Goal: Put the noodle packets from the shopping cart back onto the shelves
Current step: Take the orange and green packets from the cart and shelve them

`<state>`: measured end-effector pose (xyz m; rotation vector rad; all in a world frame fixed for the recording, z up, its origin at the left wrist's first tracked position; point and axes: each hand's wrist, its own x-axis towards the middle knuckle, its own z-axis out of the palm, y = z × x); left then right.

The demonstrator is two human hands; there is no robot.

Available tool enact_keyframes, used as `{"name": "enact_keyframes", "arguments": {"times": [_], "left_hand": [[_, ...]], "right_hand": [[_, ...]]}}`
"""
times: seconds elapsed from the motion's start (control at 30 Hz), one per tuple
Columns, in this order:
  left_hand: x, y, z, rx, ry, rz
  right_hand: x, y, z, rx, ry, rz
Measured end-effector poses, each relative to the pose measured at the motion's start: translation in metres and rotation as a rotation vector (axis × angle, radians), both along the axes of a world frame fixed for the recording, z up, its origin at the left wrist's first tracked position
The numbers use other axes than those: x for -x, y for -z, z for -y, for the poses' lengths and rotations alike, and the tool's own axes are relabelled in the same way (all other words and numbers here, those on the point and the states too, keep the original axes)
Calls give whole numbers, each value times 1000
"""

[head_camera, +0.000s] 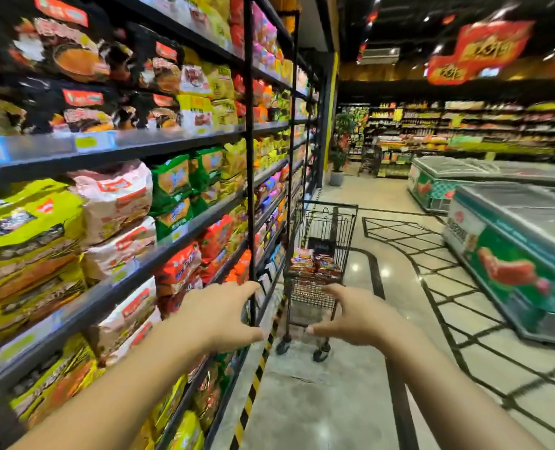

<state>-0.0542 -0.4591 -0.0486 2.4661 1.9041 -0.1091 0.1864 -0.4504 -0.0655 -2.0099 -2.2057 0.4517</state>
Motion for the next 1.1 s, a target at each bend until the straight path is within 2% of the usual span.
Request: {"name": "enact_keyframes", "arguments": {"times": [0.37,0.57,0.83,1.1], "left_hand": [[-49,17,-256,60,124,7],[-80,35,-369,112,152,-6],[-150,76,-523,138,121,-33],[-220,96,-671,220,55,-27]], "right_hand": [[-47,2,-208,17,211,-10],[-73,21,-304,70,250,-25],[-148,54,-456,127,229,-38],[-217,59,-625,174,151,56]]}}
